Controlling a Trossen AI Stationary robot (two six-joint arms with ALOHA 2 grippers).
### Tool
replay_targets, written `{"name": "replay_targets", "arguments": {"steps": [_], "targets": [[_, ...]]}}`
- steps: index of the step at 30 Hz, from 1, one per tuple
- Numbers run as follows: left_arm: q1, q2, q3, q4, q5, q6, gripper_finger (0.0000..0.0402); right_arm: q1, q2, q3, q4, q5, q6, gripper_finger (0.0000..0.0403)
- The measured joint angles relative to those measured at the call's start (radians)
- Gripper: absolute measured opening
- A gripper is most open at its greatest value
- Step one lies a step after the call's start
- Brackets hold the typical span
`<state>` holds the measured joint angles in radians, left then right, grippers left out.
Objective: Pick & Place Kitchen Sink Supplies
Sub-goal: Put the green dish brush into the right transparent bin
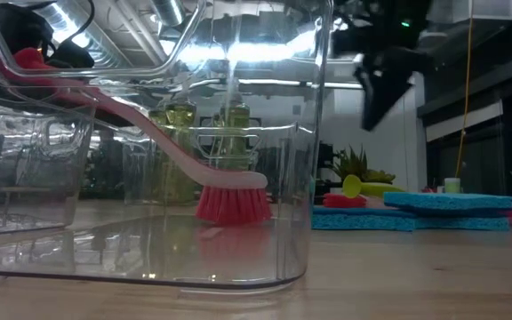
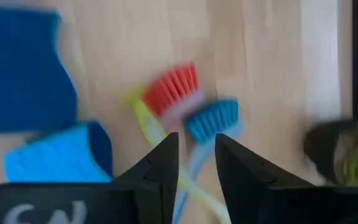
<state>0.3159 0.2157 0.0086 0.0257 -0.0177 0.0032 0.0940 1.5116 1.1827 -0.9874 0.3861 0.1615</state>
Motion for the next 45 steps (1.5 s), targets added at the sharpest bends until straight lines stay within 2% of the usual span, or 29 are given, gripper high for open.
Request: {"name": "replay_targets", "arguments": {"steps": [6, 13, 18, 23, 27, 33, 40, 45], "targets": [[0.000, 0.000, 0.000, 0.000, 0.000, 0.000, 0.0260, 0.000, -0.080, -0.136, -0.006, 0.005, 0.045, 0.0101], [0.000, 0.000, 0.000, 0.000, 0.000, 0.000, 0.0260, -0.016, -0.087, -0.220, -0.086, 0.007, 0.037, 0.0109], [0.000, 0.000, 0.000, 0.000, 0.000, 0.000, 0.0260, -0.049, -0.087, -0.291, -0.075, 0.007, -0.047, 0.0123], [0.000, 0.000, 0.000, 0.000, 0.000, 0.000, 0.0260, -0.078, -0.087, -0.340, 0.007, 0.007, -0.120, 0.0153], [0.000, 0.000, 0.000, 0.000, 0.000, 0.000, 0.0260, -0.095, -0.087, -0.352, 0.094, 0.007, -0.164, 0.0186], [0.000, 0.000, 0.000, 0.000, 0.000, 0.000, 0.0260, -0.127, -0.087, -0.353, 0.127, 0.006, -0.172, 0.0225], [0.000, 0.000, 0.000, 0.000, 0.000, 0.000, 0.0260, -0.152, -0.084, -0.353, 0.127, -0.046, -0.171, 0.0234], [0.000, 0.000, 0.000, 0.000, 0.000, 0.000, 0.0260, -0.158, -0.049, -0.377, 0.158, -0.046, -0.195, 0.0234]]}}
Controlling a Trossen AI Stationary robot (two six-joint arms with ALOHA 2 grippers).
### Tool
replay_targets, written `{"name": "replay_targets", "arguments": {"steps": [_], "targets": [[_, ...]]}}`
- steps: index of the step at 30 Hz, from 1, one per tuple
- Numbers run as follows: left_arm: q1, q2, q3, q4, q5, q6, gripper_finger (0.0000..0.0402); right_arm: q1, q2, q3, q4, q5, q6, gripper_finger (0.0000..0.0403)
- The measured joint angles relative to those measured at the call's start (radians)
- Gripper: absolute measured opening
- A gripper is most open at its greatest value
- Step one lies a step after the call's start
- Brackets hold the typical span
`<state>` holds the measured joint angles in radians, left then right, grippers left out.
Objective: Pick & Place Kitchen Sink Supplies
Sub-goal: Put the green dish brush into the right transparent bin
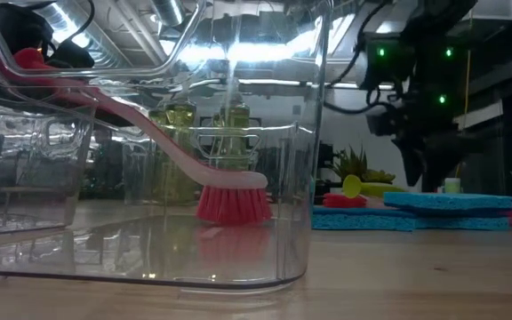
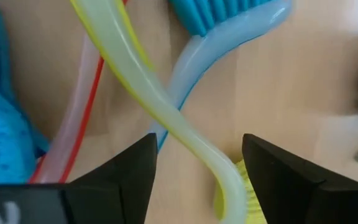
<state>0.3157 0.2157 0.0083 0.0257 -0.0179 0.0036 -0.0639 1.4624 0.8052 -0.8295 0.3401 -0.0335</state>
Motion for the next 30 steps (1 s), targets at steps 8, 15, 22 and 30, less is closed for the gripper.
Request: {"name": "replay_targets", "arguments": {"steps": [8, 15, 22, 30], "targets": [[0.000, 0.000, 0.000, 0.000, 0.000, 0.000, 0.0260, 0.000, 0.031, -0.065, 0.107, 0.039, -0.009, 0.0223], [0.000, 0.000, 0.000, 0.000, 0.000, 0.000, 0.0260, 0.000, 0.028, -0.065, 0.176, 0.019, -0.027, 0.0151], [0.000, 0.000, 0.000, 0.000, 0.000, 0.000, 0.0260, -0.009, 0.027, -0.062, 0.233, -0.020, -0.022, 0.0056], [0.000, 0.000, 0.000, 0.000, 0.000, 0.000, 0.0260, -0.011, 0.027, -0.062, 0.237, -0.023, 0.004, 0.0044]]}}
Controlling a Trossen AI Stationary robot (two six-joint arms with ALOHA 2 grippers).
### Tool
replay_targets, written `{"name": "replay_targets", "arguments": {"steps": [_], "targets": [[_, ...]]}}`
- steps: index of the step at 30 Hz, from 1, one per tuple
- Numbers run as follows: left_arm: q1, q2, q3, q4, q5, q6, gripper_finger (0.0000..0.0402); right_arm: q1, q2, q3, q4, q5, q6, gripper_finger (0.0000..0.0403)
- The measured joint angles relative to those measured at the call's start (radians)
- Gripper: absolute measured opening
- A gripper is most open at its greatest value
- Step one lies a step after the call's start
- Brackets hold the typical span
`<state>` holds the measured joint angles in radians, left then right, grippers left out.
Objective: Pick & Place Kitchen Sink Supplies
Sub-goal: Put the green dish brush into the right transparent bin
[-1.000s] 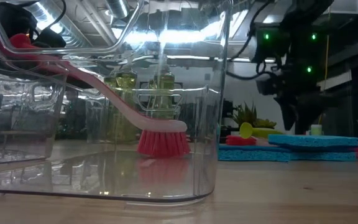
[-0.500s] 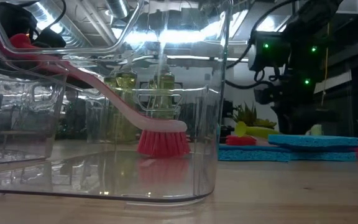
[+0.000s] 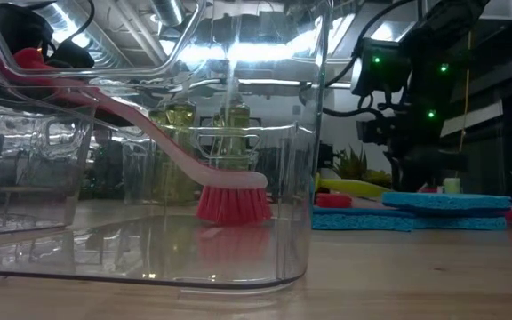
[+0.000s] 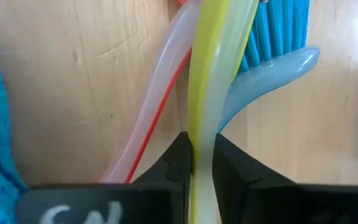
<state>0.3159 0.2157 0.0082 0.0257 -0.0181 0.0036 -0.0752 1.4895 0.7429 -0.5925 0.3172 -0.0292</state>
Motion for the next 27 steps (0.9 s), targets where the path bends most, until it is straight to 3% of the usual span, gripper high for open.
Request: {"name": "replay_targets", "arguments": {"steps": [11, 21, 27], "targets": [[0.000, 0.000, 0.000, 0.000, 0.000, 0.000, 0.0260, -0.003, -0.077, 0.013, -0.011, -0.013, 0.082, 0.0044], [0.000, 0.000, 0.000, 0.000, 0.000, 0.000, 0.0260, 0.001, -0.204, 0.145, 0.028, -0.011, 0.162, 0.0044], [0.000, 0.000, 0.000, 0.000, 0.000, 0.000, 0.0260, 0.027, -0.224, 0.243, 0.134, -0.129, 0.190, 0.0044]]}}
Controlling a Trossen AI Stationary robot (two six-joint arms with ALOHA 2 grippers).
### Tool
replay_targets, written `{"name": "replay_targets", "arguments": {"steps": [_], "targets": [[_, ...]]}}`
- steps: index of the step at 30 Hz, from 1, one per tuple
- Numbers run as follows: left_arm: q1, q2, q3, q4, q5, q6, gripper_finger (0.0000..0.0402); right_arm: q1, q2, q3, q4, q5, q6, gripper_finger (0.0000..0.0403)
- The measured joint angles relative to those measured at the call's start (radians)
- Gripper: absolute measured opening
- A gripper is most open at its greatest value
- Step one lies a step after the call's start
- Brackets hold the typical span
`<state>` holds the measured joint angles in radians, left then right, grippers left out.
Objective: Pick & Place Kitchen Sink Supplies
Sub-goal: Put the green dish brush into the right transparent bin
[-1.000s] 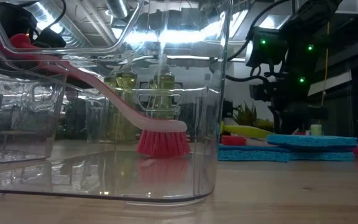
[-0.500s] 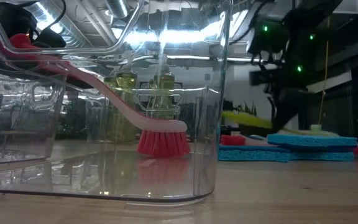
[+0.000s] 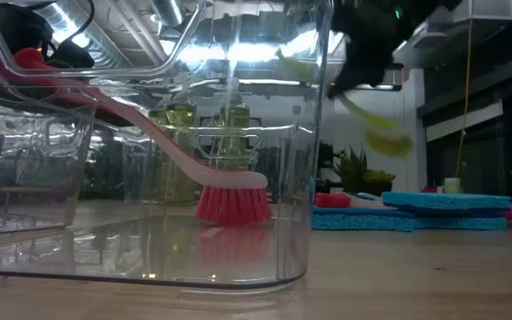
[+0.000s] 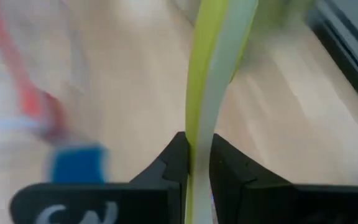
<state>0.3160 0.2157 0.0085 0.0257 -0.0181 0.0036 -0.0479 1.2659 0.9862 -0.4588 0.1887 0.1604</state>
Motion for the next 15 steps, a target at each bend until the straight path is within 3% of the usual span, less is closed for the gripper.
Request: {"name": "replay_targets", "arguments": {"steps": [11, 15], "targets": [[0.000, 0.000, 0.000, 0.000, 0.000, 0.000, 0.0260, 0.098, 0.002, 0.048, 0.400, -0.371, -0.009, 0.0044], [0.000, 0.000, 0.000, 0.000, 0.000, 0.000, 0.0260, 0.150, 0.023, 0.050, 0.548, -0.420, -0.023, 0.0044]]}}
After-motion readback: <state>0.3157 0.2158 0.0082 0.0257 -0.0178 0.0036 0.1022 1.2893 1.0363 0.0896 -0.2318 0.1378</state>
